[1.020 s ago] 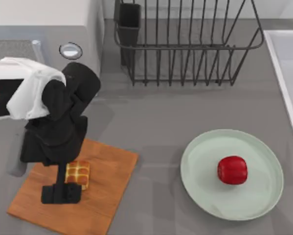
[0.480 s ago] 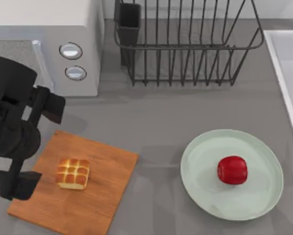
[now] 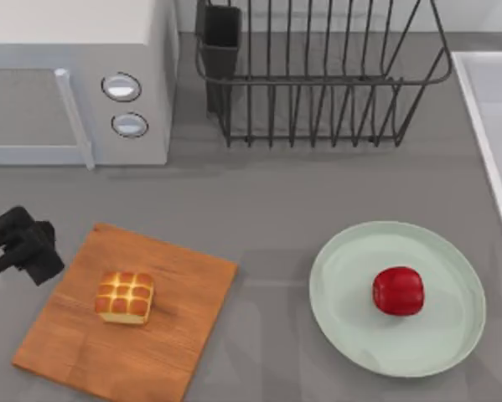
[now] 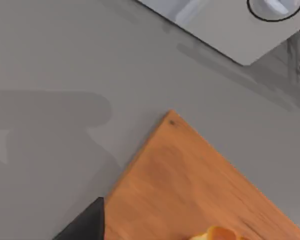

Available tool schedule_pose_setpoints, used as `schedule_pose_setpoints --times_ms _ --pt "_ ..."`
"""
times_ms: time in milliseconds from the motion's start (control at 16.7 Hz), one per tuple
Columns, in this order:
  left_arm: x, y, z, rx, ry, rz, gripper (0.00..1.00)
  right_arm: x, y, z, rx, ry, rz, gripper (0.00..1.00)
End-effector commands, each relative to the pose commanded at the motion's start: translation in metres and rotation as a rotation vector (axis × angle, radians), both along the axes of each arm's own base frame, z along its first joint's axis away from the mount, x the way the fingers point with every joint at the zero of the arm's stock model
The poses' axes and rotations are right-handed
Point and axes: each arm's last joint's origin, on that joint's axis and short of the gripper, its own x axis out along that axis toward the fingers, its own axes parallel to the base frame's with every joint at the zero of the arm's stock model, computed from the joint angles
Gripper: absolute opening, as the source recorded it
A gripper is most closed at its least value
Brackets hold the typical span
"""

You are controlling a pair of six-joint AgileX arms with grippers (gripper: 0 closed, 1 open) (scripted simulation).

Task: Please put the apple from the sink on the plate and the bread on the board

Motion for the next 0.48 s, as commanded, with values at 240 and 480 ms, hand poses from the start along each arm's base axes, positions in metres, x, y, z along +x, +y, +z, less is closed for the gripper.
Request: schedule_pose_setpoints --times_ms 240,480 --pt "-0.024 0.015 -0.015 0.296 -0.343 -0.077 1.0 0.0 0.0 0.0 0.0 0.0 0.0 1.0" --pt "-0.033 0.024 -0.025 0.514 -0.577 -0.039 1.0 0.0 0.0 0.0 0.0 0.0 0.0 1.0"
